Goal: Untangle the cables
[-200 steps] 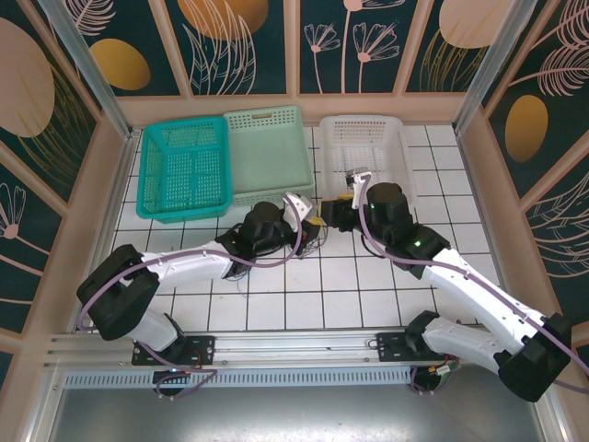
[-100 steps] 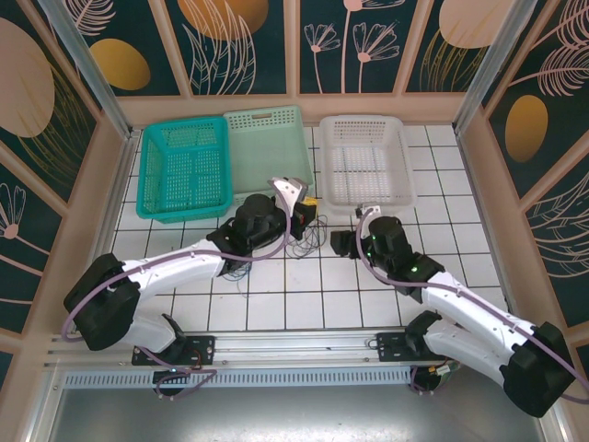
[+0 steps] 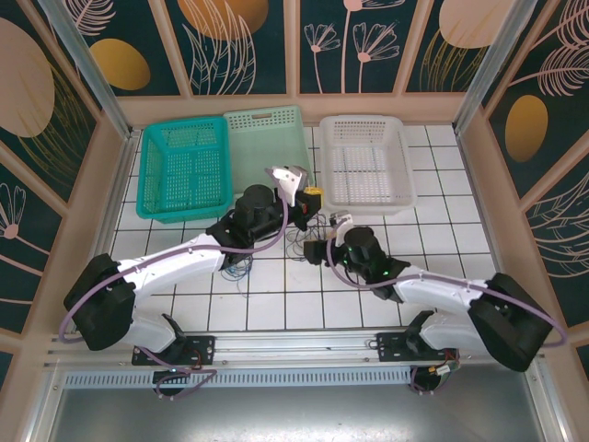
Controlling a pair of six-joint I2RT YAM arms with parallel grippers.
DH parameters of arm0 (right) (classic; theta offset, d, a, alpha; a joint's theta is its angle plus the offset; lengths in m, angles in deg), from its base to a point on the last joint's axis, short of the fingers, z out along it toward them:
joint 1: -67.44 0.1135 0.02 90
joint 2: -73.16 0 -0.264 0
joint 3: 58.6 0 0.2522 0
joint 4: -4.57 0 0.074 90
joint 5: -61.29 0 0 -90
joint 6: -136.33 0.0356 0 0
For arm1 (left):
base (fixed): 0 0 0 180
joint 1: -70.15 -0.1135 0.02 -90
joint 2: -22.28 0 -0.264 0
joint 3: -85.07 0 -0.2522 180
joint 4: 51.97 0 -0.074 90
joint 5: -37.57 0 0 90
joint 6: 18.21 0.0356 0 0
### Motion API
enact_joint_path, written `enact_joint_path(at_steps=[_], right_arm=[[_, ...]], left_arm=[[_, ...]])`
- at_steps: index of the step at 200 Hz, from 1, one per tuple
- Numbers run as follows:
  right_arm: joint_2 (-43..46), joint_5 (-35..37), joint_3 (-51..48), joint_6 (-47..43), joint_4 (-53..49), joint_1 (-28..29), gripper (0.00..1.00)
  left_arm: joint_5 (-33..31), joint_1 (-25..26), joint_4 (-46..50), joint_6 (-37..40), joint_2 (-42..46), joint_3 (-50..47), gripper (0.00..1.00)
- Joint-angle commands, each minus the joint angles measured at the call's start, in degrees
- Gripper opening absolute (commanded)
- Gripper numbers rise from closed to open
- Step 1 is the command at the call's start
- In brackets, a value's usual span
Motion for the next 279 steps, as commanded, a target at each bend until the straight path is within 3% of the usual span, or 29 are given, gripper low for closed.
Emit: enact_joint_path(at_steps=[1,64,104,185,279], right_arm=[[-3.7,1.2,3.3,-0.7,7.3,0.4,0.84],[-14.5,3.0,6.7,3.8,16.3,1.2,0.89],[-20.6,5.6,10.7,5.2,11.9,1.4,0.78],[-15.6,5.4,3.5,7.9,11.2,1.5,0.79],[-12.6,9.0,-0.2,10.2,5.2,1.3,0.79]], left_arm=[[1.2,0.0,0.1,-1.3,1.6,1.8,0.0],[4.3,0.1,-1.4,-4.6,1.3,3.8,0.0],[2.0,0.1,2.3,-2.6,3.3,7.4,0.0],[-11.2,-0.2,12.8,6.3,9.5,11.6,0.0],[-17.9,-0.7,11.8,14.0,13.3,20.0,0.0]])
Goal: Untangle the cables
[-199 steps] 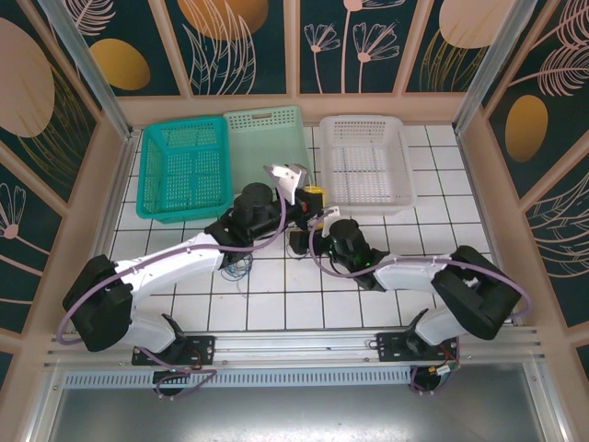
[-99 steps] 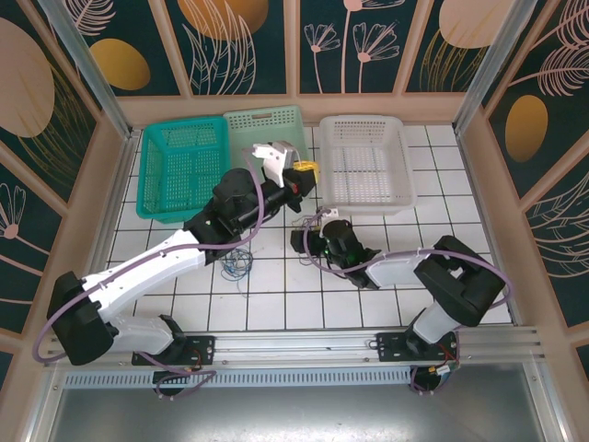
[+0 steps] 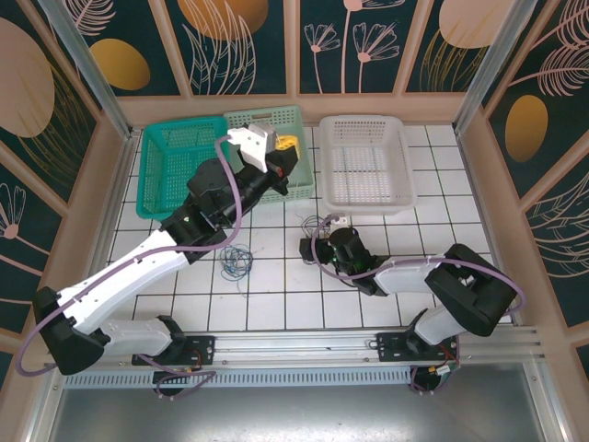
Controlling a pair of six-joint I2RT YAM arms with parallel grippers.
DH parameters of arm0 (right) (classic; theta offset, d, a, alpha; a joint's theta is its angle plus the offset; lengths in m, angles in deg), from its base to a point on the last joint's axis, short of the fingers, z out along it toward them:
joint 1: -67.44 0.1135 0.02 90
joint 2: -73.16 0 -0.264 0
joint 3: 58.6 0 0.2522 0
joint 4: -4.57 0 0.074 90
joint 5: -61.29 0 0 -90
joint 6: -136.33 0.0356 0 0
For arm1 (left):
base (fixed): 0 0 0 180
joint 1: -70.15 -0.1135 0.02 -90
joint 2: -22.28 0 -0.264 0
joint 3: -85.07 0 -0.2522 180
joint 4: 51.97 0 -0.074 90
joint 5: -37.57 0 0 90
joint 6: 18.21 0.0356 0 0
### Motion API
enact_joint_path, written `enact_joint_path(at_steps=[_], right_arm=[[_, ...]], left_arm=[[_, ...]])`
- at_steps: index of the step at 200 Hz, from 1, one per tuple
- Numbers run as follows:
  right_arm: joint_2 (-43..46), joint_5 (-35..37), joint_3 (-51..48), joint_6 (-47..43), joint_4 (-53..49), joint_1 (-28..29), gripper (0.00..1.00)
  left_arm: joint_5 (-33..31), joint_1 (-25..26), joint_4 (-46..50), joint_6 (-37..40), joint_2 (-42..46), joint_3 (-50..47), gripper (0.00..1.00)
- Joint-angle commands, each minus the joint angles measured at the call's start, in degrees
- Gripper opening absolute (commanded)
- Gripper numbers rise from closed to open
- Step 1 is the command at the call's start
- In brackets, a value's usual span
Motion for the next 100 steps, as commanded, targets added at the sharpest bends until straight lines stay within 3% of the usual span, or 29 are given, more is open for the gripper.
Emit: enact_joint_path(at_steps=[1,58,100], right_arm=[[1.6,2.5,-1.1,2.0,-2.5,0.3,0.79],[-0.8,2.2,-0.3,3.3,-4.9,-0.1,0.78],[-1.2,2.5,-0.4,4.2,-5.7,-0.5,0.78]], left_arm=[[-4.0,-0.5,-1.8,3.5,2.0,3.0,0.0],[-7.8,-1.6,-2.7,8.1,2.7,8.9,0.0],[-4.6,-6.3,-2.1,7.2,0.4,14.6,0.0]])
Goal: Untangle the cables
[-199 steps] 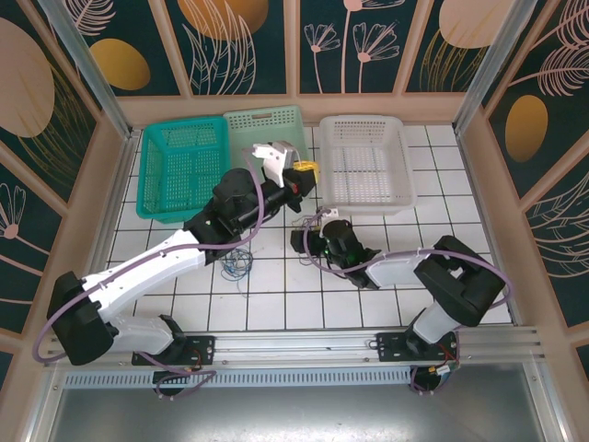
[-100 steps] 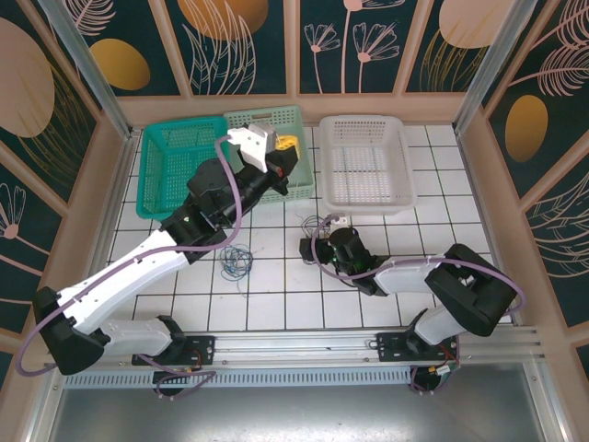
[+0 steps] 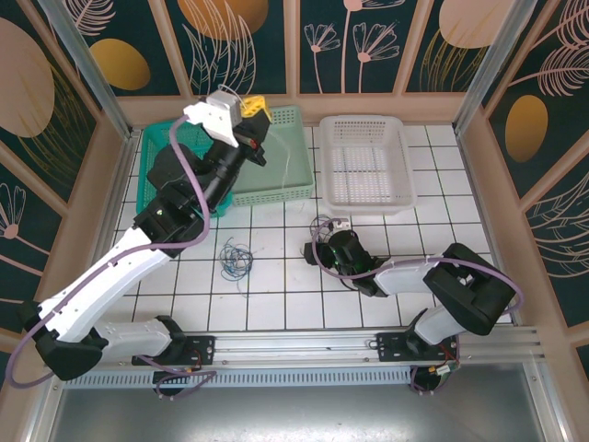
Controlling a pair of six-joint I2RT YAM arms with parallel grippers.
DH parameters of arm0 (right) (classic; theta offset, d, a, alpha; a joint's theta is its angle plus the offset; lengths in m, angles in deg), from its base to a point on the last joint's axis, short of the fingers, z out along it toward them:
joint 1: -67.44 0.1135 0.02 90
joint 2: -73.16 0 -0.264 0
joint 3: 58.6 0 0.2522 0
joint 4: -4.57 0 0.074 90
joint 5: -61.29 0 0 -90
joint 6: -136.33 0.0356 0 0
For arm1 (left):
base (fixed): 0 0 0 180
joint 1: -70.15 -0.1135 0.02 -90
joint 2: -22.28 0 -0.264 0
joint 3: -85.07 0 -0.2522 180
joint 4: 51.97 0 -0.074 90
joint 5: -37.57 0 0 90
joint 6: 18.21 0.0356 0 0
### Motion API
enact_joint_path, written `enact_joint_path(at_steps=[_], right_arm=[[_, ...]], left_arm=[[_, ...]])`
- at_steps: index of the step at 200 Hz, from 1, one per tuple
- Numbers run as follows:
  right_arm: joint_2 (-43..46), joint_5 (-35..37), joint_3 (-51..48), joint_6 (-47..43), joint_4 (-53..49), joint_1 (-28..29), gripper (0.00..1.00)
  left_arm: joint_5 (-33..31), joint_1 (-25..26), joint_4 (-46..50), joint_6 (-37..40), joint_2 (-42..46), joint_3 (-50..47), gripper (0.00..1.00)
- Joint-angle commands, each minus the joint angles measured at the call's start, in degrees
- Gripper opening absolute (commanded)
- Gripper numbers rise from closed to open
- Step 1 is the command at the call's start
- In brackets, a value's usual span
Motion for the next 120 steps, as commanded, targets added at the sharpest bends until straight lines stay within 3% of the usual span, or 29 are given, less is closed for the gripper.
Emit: enact_joint_path(at_steps=[1,68,120], right_arm=[[-0.4,1.4,0.1,1.6,-1.3,-0.4,0.78],[-0.6,1.4,0.1,2.0,-1.7,-0.6,0.78],[-0.6,0.4,1.2,0.7,-2.3,-0.6,0.78]], left_arm=[[1.0,-2.5,-1.8,1.2,-1.3,4.8,0.0],[4.8,-8.1,3.0,1.9,-12.2,17.6,0.0],[11.6,-18.0,3.7,-4.9,-20.6,19.1,0.0]])
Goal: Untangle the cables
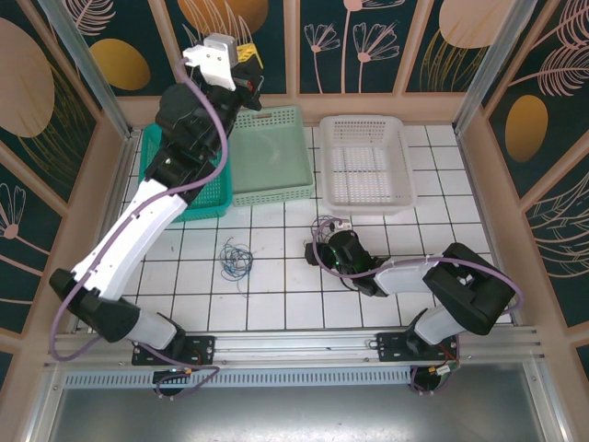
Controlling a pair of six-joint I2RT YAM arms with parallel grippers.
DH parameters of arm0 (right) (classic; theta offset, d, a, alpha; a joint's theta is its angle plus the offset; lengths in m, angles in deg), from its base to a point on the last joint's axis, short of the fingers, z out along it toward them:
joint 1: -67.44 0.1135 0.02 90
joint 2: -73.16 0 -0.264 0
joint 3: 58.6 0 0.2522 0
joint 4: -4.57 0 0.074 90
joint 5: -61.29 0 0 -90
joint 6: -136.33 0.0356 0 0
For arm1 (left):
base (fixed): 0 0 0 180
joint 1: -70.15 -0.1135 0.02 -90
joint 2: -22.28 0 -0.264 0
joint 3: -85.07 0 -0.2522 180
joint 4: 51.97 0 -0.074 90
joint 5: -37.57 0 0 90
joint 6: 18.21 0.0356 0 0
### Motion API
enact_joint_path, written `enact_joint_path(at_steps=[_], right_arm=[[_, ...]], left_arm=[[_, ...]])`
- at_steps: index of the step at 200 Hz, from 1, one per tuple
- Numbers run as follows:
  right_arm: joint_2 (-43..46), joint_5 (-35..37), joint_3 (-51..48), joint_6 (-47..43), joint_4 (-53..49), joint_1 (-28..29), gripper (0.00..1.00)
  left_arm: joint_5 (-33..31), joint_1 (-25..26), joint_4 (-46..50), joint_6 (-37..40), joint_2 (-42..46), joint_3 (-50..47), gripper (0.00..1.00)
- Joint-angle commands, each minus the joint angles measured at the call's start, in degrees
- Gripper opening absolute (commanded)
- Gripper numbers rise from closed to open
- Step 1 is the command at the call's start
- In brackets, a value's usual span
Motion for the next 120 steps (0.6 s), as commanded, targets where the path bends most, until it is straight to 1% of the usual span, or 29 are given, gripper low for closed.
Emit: enact_joint_path(at_steps=[1,21,40,61,83,102,120], right_arm=[[-0.6,0.3,1.3,-0.5,-1.4,-0.2,0.78],[-0.5,0.4,1.4,-0.6,-1.6,-0.2,0.78],[-0.3,0.2,1.5,-0.5,-1.9,-0.2,0.78],[0.4,0.3,1.5,-0.5,-2.3,-0.2,0.78],[1.5,0.5,1.8,-0.7,-3.3,-0.2,0.78],[2.8,0.4,2.2,-1.2,-4.5,-0.2,0.77],[4.0,0.3,2.7,-1.7,-5.7,-0.2,0.77]], left_arm=[[4.1,-4.2,1.2,-3.9,-3.5,1.6,0.0],[7.6,-7.6,1.6,-6.6,-8.1,2.4,0.0],[10.2,-9.2,1.8,-8.3,-11.5,2.9,0.0],[11.8,-9.4,2.7,-8.2,-17.8,4.5,0.0],[13.5,-9.5,6.8,-7.7,-23.9,8.3,0.0],[15.5,-9.5,10.8,-7.5,-28.3,11.3,0.0],[15.3,-9.5,12.6,-7.5,-30.8,11.5,0.0]])
